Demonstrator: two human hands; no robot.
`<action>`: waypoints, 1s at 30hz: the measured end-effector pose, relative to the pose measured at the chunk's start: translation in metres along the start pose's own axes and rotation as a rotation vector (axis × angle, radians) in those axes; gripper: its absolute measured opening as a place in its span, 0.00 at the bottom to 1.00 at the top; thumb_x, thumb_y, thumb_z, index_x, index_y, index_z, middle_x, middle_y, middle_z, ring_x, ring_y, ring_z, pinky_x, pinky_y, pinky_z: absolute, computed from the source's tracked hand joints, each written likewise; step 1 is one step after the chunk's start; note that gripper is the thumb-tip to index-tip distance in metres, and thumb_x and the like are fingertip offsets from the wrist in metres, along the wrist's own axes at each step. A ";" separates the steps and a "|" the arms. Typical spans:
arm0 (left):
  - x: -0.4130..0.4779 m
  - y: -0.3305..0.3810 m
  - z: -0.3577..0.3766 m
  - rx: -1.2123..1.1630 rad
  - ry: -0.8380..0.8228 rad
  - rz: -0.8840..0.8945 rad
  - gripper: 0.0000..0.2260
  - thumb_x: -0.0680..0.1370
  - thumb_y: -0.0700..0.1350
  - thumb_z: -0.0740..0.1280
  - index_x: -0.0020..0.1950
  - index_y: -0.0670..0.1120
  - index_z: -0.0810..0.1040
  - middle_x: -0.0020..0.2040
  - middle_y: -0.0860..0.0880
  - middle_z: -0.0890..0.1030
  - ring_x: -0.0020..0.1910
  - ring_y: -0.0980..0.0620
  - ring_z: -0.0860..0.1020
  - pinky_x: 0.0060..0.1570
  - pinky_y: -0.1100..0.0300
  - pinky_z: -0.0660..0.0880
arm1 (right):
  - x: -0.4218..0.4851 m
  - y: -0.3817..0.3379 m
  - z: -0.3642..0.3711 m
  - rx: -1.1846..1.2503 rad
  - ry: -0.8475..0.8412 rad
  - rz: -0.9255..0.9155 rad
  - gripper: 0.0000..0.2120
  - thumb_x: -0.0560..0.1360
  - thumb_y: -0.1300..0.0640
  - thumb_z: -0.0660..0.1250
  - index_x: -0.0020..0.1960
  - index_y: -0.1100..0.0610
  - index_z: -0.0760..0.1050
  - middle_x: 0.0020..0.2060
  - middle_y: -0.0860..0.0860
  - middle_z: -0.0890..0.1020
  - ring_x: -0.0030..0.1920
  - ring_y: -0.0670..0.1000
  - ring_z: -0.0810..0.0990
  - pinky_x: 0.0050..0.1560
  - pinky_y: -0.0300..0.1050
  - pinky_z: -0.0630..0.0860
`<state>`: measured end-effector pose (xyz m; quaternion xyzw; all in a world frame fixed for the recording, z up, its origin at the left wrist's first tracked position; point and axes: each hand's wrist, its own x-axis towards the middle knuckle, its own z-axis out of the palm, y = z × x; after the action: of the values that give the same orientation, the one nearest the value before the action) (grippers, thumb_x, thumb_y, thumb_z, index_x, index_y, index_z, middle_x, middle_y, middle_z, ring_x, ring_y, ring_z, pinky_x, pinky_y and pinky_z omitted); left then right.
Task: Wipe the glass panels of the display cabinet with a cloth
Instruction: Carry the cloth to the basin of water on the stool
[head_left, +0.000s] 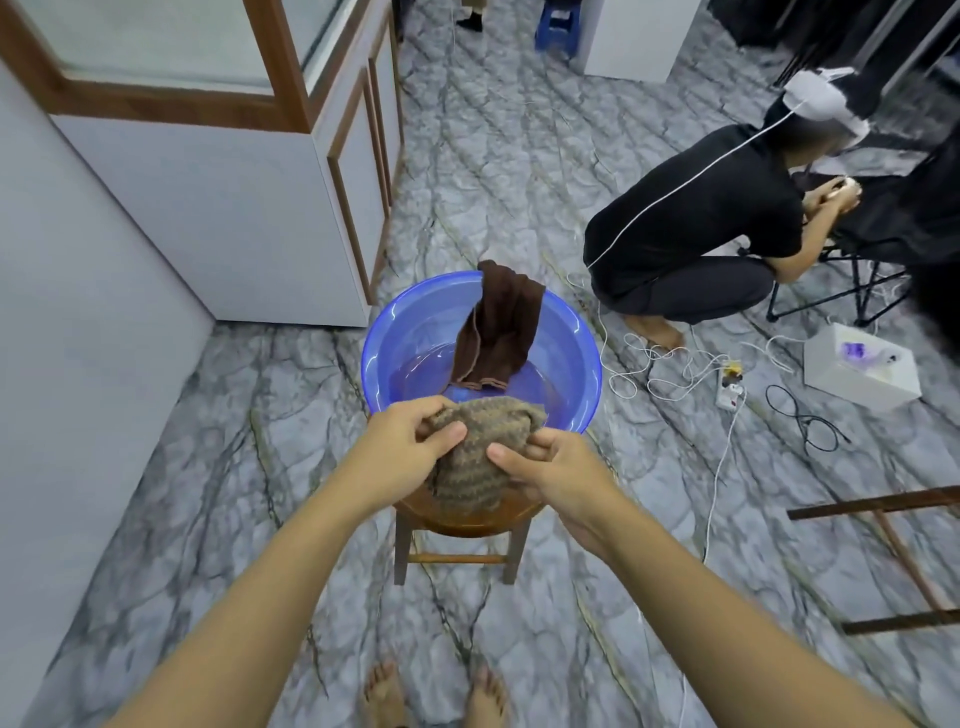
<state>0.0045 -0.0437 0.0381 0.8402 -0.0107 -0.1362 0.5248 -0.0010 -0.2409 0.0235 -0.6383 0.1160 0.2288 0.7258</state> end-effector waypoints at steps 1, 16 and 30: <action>-0.001 0.000 -0.002 0.062 0.030 0.010 0.03 0.81 0.45 0.69 0.49 0.49 0.82 0.42 0.51 0.85 0.44 0.55 0.82 0.49 0.60 0.75 | -0.001 0.002 -0.001 -0.039 0.016 -0.013 0.07 0.75 0.63 0.73 0.53 0.61 0.81 0.48 0.56 0.87 0.49 0.53 0.86 0.49 0.46 0.84; 0.002 -0.006 -0.017 -0.059 -0.117 -0.171 0.12 0.84 0.48 0.63 0.42 0.46 0.72 0.43 0.53 0.72 0.43 0.52 0.71 0.49 0.56 0.68 | -0.016 -0.021 0.001 -0.371 -0.043 -0.007 0.09 0.78 0.57 0.72 0.57 0.52 0.78 0.42 0.54 0.87 0.31 0.48 0.82 0.29 0.41 0.77; -0.008 -0.013 -0.023 -0.368 -0.062 -0.202 0.17 0.67 0.54 0.73 0.48 0.43 0.80 0.47 0.43 0.84 0.48 0.48 0.79 0.56 0.58 0.76 | -0.019 -0.006 -0.018 -0.225 -0.011 0.057 0.12 0.78 0.63 0.70 0.61 0.58 0.77 0.45 0.53 0.85 0.33 0.49 0.78 0.22 0.38 0.67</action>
<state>0.0005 -0.0159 0.0377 0.7224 0.0826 -0.2135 0.6525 -0.0124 -0.2621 0.0351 -0.7110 0.1037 0.2643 0.6434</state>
